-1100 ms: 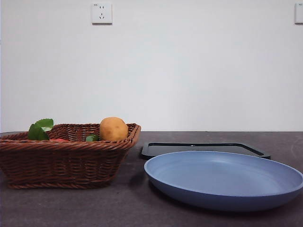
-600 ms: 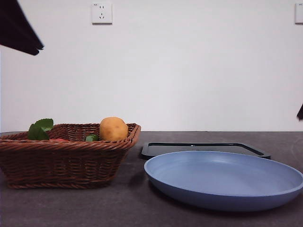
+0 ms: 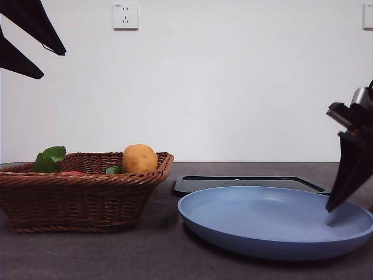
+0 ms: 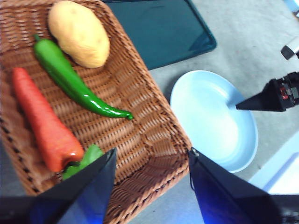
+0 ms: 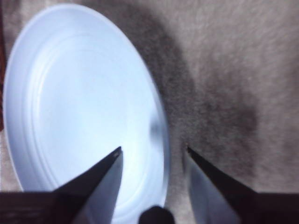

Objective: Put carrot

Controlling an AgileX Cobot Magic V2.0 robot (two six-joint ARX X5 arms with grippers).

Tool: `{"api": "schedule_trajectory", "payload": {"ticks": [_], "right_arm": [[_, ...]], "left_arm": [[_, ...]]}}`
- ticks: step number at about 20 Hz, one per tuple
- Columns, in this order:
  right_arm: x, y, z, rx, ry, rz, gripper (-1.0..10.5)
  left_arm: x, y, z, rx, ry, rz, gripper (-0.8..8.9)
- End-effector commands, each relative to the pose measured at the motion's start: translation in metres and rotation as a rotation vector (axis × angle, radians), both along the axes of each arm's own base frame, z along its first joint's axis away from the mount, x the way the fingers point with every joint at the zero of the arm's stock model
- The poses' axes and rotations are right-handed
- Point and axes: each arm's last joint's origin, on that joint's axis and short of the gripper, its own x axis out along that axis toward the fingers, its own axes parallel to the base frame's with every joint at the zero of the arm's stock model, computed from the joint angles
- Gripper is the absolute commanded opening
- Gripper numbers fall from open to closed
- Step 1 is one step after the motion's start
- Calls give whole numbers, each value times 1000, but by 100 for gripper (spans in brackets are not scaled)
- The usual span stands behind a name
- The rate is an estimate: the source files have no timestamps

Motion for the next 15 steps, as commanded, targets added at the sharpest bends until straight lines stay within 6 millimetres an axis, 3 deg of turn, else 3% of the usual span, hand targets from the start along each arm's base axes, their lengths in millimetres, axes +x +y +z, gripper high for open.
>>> {"api": "schedule_trajectory", "payload": {"ticks": [1,3,7,11,15], "right_arm": [[4,1,-1,3,13,-16,70],[4,1,-1,3,13,-17,2],[2,0,3,20,20,-38,4],[-12,-2,27,26,-27,-39,4],[-29,-4,55,39,-146,-40,4]], "left_arm": [[2,-2,4,-2,-14,-4,274],[2,-2,4,-2,-19,-4,274],[2,-2,4,4,-19,0,274],[1,-11,5,23,-21,15,274],[16,-26,13,222,-18,116,274]]}}
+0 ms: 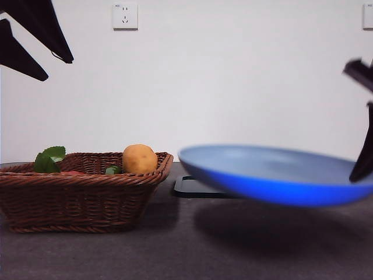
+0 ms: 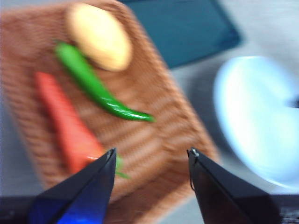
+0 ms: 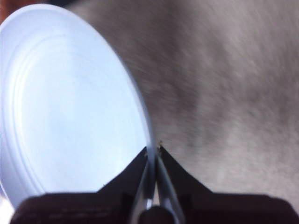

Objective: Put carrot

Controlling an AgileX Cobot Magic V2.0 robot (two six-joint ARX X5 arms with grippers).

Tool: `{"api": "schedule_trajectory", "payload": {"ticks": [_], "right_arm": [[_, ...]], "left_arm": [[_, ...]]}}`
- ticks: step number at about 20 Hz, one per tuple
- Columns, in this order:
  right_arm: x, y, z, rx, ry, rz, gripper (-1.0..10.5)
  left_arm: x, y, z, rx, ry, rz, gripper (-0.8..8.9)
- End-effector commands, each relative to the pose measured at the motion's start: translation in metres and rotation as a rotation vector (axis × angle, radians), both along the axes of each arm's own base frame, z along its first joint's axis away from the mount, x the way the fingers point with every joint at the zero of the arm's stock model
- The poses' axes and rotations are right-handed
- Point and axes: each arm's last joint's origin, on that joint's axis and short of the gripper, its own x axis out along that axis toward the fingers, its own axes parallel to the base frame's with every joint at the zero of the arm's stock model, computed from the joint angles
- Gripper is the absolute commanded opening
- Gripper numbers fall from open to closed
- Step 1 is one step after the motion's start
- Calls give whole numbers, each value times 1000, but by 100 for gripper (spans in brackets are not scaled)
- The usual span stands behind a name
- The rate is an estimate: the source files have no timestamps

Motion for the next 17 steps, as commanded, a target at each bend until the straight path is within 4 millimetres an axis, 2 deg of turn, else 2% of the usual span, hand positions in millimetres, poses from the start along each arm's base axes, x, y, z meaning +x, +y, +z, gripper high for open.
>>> {"api": "schedule_trajectory", "payload": {"ticks": [1,5,10,17], "right_arm": [[-4,0,17,19,-93,-1,4],[-14,-2,33,30,-188,-9,4],[-17,-2,37,33,-213,-9,4],[-17,-2,37,30,-215,-11,4]], "left_arm": [[16,-11,1,107,28,51,274],[50,-33,-21,260,152,71,275],[88,-49,-64,410,263,117,275],[105,-57,-98,454,320,118,275]]}}
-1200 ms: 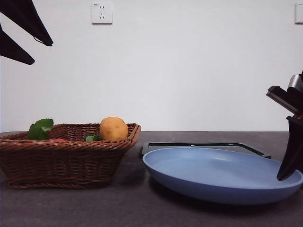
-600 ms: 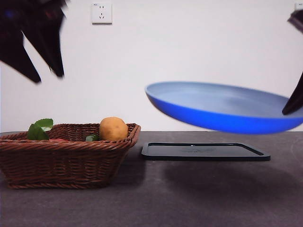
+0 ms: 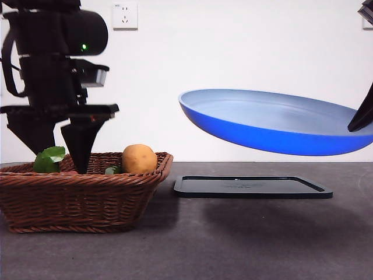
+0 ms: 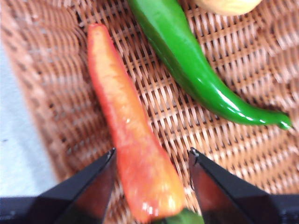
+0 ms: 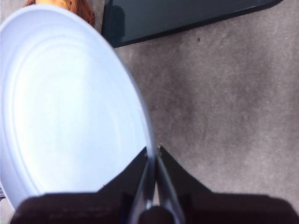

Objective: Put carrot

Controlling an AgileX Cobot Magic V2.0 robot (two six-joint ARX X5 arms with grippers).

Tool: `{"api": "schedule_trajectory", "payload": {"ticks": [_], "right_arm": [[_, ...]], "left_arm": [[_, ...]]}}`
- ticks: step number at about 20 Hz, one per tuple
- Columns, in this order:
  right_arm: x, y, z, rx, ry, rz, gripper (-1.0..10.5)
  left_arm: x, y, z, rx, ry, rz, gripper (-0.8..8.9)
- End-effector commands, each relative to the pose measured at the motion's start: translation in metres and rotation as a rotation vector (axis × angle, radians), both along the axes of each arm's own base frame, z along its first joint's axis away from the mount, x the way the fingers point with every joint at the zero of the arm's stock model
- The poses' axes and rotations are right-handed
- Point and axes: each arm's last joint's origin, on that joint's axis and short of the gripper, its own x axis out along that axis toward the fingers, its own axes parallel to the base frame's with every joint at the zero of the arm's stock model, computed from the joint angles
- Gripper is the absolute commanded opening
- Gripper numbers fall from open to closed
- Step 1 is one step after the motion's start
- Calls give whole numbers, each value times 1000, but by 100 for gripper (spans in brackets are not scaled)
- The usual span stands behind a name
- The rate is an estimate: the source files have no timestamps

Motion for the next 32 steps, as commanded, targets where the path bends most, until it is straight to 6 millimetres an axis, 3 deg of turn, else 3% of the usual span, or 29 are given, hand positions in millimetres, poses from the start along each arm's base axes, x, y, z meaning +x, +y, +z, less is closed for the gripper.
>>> {"api": "schedule_trajectory", "payload": {"ticks": [1,6,9,12,15,18,20,22,25,27,29,32], "right_arm": [[2,0,5,9,-19,-5,4],[2,0,5,9,-19,-5,4],[2,0,5,9,-19,-5,4],[2,0,5,9,-18,-5,4],[3,0,4,23,-1,-23,3],[6,1,0,43,54,-49,3],[10,6,-7,44,107,-34,3],[12,16,-15,37,155,17,3],[11,27,-18,28,169,69,3],[11,27,-18,28,169,70,3],[11,27,-17,29,169,70,3],[11,27,-17,31,171,72,3]], "left_arm": [[7,-5,-13,15,35,4,275],[10,-9,-20,-35,53,-15,270],[10,-9,-20,-31,61,-23,136],[11,-9,-18,-28,46,-40,125],[6,-7,13,-55,-20,-41,125],[-10,-7,75,-205,-150,-90,125],[-28,-21,112,-441,-173,-210,125],[-48,-52,125,-557,-150,-375,125],[-86,-100,122,-498,-147,-528,125],[-102,-121,115,-396,-180,-560,125],[-112,-139,101,-314,-176,-609,125],[-112,-158,75,-251,-115,-630,125]]}}
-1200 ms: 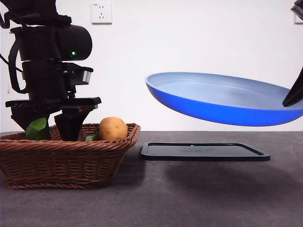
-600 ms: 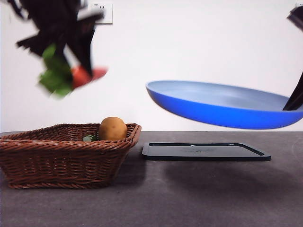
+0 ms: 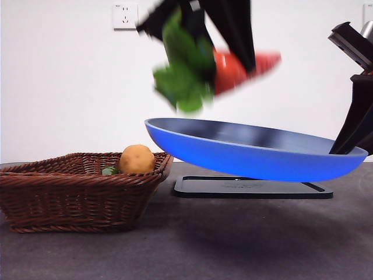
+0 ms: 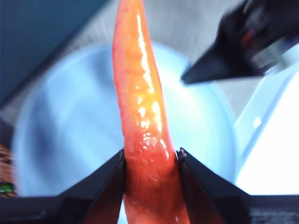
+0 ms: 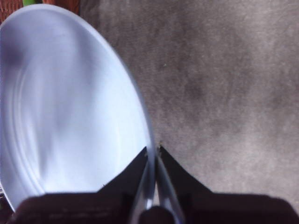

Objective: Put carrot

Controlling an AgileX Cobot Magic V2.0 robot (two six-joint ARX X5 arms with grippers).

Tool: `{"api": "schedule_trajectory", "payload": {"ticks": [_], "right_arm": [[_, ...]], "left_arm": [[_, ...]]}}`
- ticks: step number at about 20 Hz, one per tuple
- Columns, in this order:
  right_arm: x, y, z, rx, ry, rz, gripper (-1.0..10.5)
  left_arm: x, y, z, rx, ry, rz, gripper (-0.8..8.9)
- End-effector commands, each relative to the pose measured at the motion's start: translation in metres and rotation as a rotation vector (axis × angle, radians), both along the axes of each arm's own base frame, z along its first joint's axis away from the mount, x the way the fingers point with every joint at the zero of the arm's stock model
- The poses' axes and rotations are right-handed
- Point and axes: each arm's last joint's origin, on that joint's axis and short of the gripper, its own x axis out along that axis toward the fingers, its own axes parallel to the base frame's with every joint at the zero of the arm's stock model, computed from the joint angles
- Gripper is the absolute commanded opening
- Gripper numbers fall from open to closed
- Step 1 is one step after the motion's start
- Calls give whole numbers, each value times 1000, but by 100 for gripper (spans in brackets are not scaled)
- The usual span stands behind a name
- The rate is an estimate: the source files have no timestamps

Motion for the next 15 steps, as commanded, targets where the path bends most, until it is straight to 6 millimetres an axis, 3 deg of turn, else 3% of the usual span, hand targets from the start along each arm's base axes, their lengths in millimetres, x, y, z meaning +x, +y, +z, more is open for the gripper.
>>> {"api": "schedule_trajectory", "payload": {"ticks": [1,4,8,10,12,15], "right_arm": [[3,2,4,15,-11,1,3],[3,2,4,15,-10,1,3],[3,1,4,14,-8,0,3],[2,1,3,8,9,-2,3],[-1,0,1,-5,47,-5,3],[-1,-2,3,-77,82,-27,3]], "left_arm": [[4,-16,-21,63,23,-20,126],[7,-21,-36,109,53,-21,130],[8,-22,-38,113,56,-21,285],[8,-22,-38,111,56,-19,285],[7,-19,-31,98,48,-15,285],[1,1,-2,46,12,-1,285]]}}
